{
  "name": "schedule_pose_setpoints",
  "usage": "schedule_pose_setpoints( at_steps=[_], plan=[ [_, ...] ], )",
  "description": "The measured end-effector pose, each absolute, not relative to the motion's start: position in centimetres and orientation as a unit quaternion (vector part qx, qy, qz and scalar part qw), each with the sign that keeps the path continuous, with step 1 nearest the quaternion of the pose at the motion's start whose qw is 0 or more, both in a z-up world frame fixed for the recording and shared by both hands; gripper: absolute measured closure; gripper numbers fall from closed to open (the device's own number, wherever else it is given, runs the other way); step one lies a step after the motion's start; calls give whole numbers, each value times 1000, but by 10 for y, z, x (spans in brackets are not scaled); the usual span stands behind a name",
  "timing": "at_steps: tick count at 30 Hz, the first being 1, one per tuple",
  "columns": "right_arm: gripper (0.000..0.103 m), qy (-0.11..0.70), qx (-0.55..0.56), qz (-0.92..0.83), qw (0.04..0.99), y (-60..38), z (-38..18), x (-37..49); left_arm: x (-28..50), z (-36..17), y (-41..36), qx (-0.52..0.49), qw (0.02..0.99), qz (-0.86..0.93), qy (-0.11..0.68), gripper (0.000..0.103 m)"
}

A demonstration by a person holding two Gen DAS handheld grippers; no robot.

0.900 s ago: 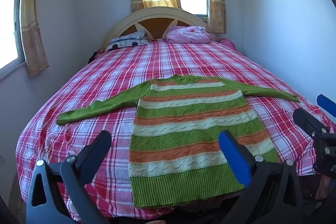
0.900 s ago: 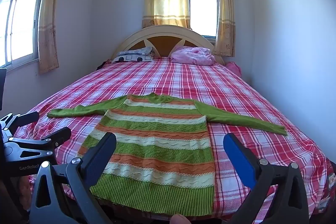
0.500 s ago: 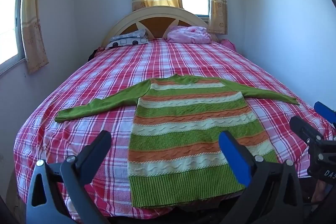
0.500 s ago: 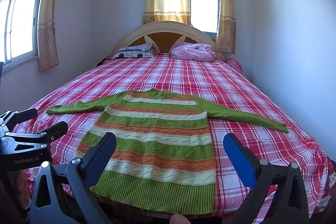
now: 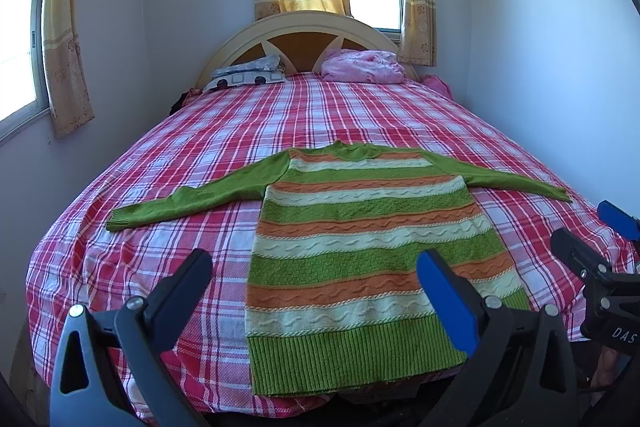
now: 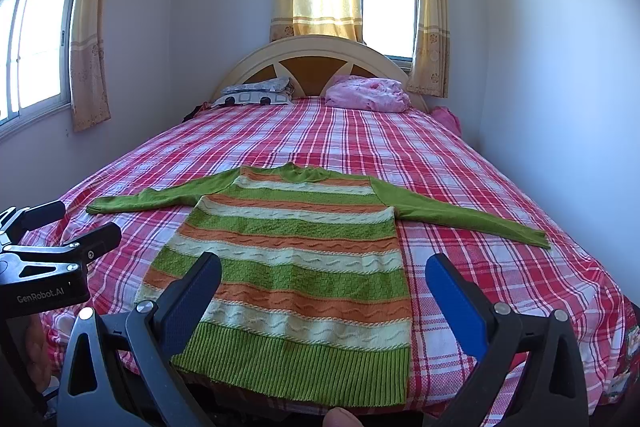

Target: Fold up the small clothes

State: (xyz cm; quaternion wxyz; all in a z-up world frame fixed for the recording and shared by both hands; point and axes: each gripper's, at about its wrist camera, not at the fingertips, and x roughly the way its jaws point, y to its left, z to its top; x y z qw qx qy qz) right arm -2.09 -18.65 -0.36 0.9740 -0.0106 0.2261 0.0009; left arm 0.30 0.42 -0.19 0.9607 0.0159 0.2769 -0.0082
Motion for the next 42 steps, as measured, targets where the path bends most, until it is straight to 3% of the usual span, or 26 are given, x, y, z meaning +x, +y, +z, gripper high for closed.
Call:
schedule_pose_setpoints(
  at_steps=[42],
  plan=[
    [1, 240, -10, 4, 971, -187, -4, -17, 8, -5, 17, -1, 959, -1, 284, 0]
  ],
)
